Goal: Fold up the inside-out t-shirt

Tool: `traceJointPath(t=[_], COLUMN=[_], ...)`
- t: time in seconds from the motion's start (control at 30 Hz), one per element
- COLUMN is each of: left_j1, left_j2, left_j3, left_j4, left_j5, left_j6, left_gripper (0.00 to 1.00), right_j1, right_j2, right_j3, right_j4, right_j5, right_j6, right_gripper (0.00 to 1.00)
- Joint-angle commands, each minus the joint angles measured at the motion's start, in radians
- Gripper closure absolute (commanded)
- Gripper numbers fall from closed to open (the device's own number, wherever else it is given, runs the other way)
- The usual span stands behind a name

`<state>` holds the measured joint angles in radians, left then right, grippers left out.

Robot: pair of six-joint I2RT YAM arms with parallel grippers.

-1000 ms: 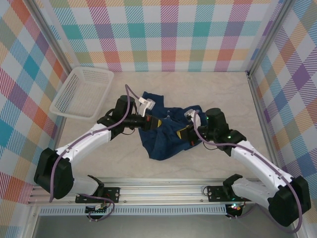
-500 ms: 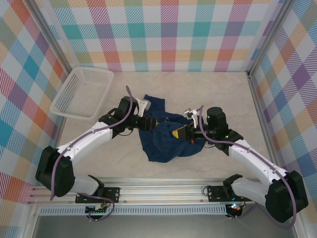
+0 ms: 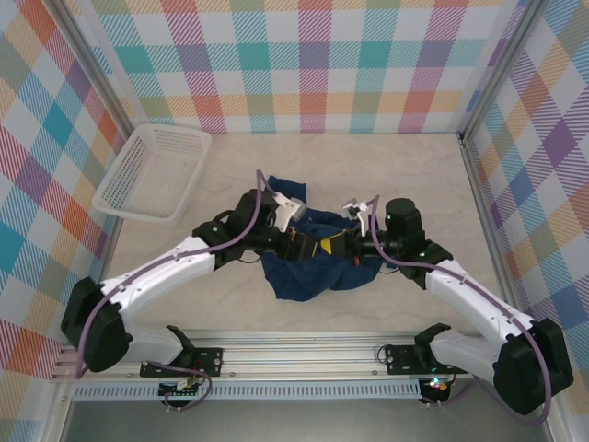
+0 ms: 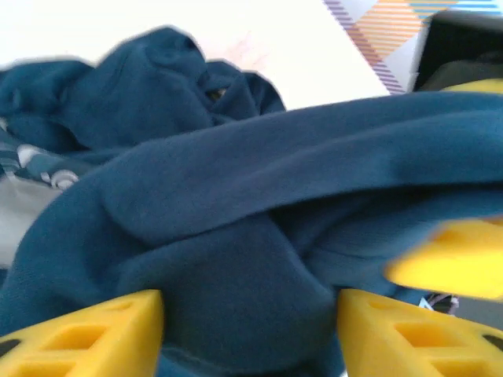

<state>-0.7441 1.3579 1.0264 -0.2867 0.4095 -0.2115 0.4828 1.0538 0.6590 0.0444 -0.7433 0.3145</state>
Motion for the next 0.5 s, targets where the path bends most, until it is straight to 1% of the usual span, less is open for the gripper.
traceJointPath(t=[0.0,0.03,0.07,0.13,0.17,0.23,0.33,0.47], left_j1=[-0.002,-0.001,0.000,0.016,0.026,0.057,0.101,0.137], left_j2=[0.030,0.035,0.033,0.012,-0.004,-0.043,-0.095,-0.114], left_j3=[0.061,0.067,0.068,0.048,0.033,-0.009,-0.068,-0.105], left_j4=[0.033,0.028,0.025,0.044,0.062,0.106,0.174,0.183], left_j5=[0.047,0.048,0.048,0.066,0.084,0.125,0.178,0.163], left_j6=[0.027,0.032,0.038,0.035,0.032,0.016,-0.009,-0.015], left_gripper=[0.64,0.74,0.81,0.91,0.94,0.96,0.96,0.95], right_j1=[-0.007,-0.007,-0.007,-0.010,-0.014,-0.031,-0.057,-0.084], right_j2=[-0.036,-0.046,-0.054,-0.071,-0.080,-0.097,-0.124,-0.136], right_j3=[-0.019,-0.022,-0.024,-0.021,-0.023,-0.027,-0.037,-0.045], right_j4=[0.027,0.021,0.008,-0.034,-0.049,-0.075,-0.075,-0.031], right_j5=[0.005,0.014,0.022,0.050,0.061,0.078,0.086,0.035], right_j6=[-0.006,-0.011,-0.018,-0.042,-0.052,-0.063,-0.051,-0.013], right_gripper=[1.00,1.00,1.00,1.00,1.00,1.00,1.00,1.00])
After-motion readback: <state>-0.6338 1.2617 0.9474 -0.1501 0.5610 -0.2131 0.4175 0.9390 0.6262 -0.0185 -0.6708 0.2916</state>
